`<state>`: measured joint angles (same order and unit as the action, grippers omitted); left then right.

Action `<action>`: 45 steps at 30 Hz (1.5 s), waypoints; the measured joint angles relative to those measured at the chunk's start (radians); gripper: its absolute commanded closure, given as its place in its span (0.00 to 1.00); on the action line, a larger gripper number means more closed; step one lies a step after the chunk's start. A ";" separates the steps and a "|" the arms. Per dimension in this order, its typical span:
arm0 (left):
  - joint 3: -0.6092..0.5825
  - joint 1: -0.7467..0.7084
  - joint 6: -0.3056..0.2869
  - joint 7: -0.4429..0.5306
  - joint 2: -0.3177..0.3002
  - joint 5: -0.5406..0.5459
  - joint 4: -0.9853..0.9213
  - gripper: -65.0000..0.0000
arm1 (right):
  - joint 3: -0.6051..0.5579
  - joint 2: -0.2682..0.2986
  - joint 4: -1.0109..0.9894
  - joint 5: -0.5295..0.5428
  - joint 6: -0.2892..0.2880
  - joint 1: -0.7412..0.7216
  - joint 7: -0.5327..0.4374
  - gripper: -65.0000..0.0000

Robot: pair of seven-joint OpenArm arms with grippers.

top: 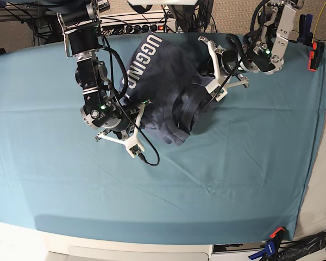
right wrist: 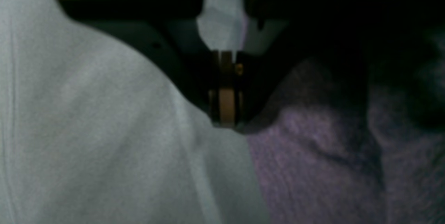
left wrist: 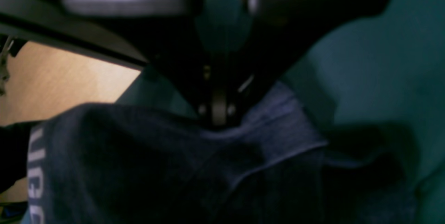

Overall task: Fold the T-shirt properly
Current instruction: 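Grasp the stack with both grippers and rotate it on the table, then lower the rotated stack and open both grippers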

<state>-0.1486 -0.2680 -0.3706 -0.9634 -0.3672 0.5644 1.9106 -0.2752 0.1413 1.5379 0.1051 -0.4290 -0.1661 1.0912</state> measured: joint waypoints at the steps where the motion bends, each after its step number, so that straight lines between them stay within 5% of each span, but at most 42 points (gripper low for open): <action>1: 0.000 0.000 0.000 0.001 0.008 0.001 -0.010 1.00 | 0.000 0.000 0.000 0.000 0.000 0.000 0.001 1.00; 8: 0.000 0.043 -0.001 0.007 0.054 0.002 -0.080 1.00 | 0.000 0.003 0.005 0.007 -0.013 -0.003 0.036 1.00; 26: -0.001 0.188 0.015 0.016 0.057 -0.048 -0.118 1.00 | 0.007 0.061 0.039 0.079 -0.043 0.066 0.030 1.00; 45: -0.001 0.254 0.015 0.027 0.057 -0.060 -0.131 1.00 | 0.014 0.074 0.249 0.132 -0.069 0.285 0.041 1.00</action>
<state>-0.1493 -0.0139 -0.3553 -0.9367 -0.3099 0.5045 1.7798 -0.2607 0.2153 1.7870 0.2367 -0.4984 0.1184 1.1320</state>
